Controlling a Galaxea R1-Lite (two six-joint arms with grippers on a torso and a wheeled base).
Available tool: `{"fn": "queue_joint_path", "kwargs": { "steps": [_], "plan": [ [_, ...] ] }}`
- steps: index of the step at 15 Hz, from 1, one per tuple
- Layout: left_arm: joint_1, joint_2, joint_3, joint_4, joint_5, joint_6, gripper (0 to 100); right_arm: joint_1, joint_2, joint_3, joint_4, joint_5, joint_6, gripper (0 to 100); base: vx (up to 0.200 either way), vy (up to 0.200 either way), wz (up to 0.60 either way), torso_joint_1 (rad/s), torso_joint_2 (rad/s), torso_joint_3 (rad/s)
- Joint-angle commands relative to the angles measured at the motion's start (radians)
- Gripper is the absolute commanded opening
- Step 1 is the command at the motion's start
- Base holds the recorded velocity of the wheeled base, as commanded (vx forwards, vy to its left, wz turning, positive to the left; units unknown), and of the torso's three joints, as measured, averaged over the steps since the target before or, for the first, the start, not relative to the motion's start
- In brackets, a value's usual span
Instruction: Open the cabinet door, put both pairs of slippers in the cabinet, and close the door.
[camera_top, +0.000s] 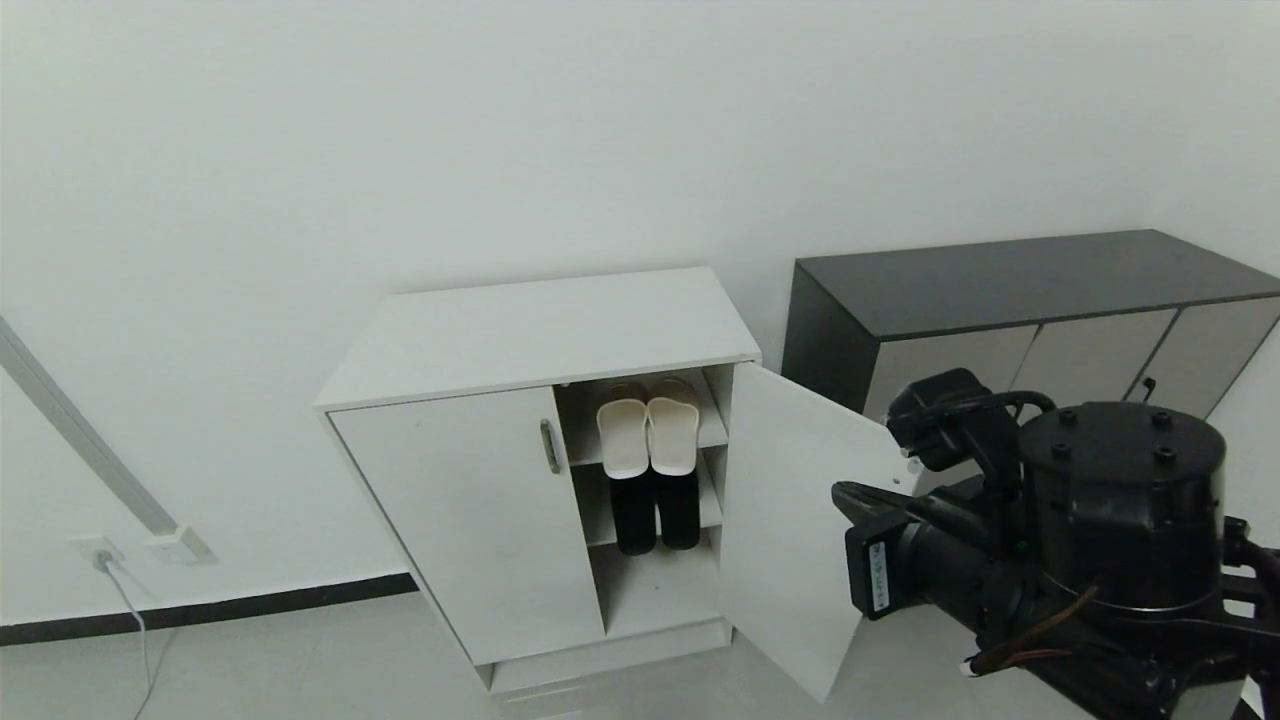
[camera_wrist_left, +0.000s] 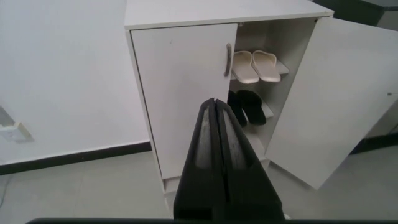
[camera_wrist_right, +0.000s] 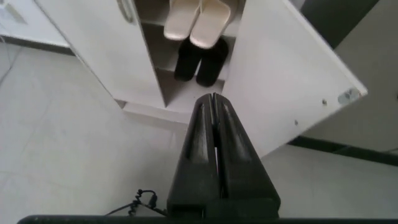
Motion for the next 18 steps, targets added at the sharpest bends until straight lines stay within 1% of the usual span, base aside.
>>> {"fn": "queue_joint_path", "kwargs": {
  "steps": [1,3,4,6,8,9,10,11,14,18],
  "plan": [
    [0.001,0.001,0.0,0.0,0.001,0.0,0,-0.022,0.002,-0.007,-0.003,-0.001,-0.008,0,0.0,0.0,0.0,0.0,0.0,0.0],
    [0.001,0.001,0.0,0.0,-0.001,0.0,0,-0.087,0.002,-0.017,-0.021,0.005,-0.042,0,0.0,0.0,0.0,0.0,0.0,0.0],
    [0.001,0.001,0.0,0.0,-0.001,0.0,0,-0.123,0.016,-0.053,-0.009,0.006,-0.042,0,0.0,0.0,0.0,0.0,0.0,0.0],
    [-0.001,0.001,0.0,0.0,-0.001,0.0,0,-0.231,0.067,-0.13,0.056,0.023,-0.039,0,0.0,0.0,0.0,0.0,0.0,0.0],
    [0.001,0.001,0.0,0.0,-0.001,0.0,0,-0.33,0.144,-0.218,0.089,0.092,-0.018,0,0.0,0.0,0.0,0.0,0.0,0.0],
    [-0.001,0.001,0.0,0.0,-0.001,0.0,0,-0.377,0.199,-0.262,0.088,0.109,-0.01,0,0.0,0.0,0.0,0.0,0.0,0.0],
    [0.001,0.001,0.0,0.0,-0.001,0.0,0,-0.404,0.23,-0.285,0.086,0.123,-0.008,0,0.0,0.0,0.0,0.0,0.0,0.0],
    [0.001,0.001,0.0,0.0,-0.001,0.0,0,-0.446,0.283,-0.328,0.082,0.164,-0.005,0,0.0,0.0,0.0,0.0,0.0,0.0],
    [0.001,0.001,0.0,0.0,-0.001,0.0,0,-0.508,0.4,-0.419,0.072,0.218,0.021,0,0.0,0.0,0.0,0.0,0.0,0.0],
    [0.001,0.001,0.0,0.0,-0.001,0.0,0,-0.561,0.532,-0.524,0.06,0.226,0.021,0,0.0,0.0,0.0,0.0,0.0,0.0]
  ]
}}
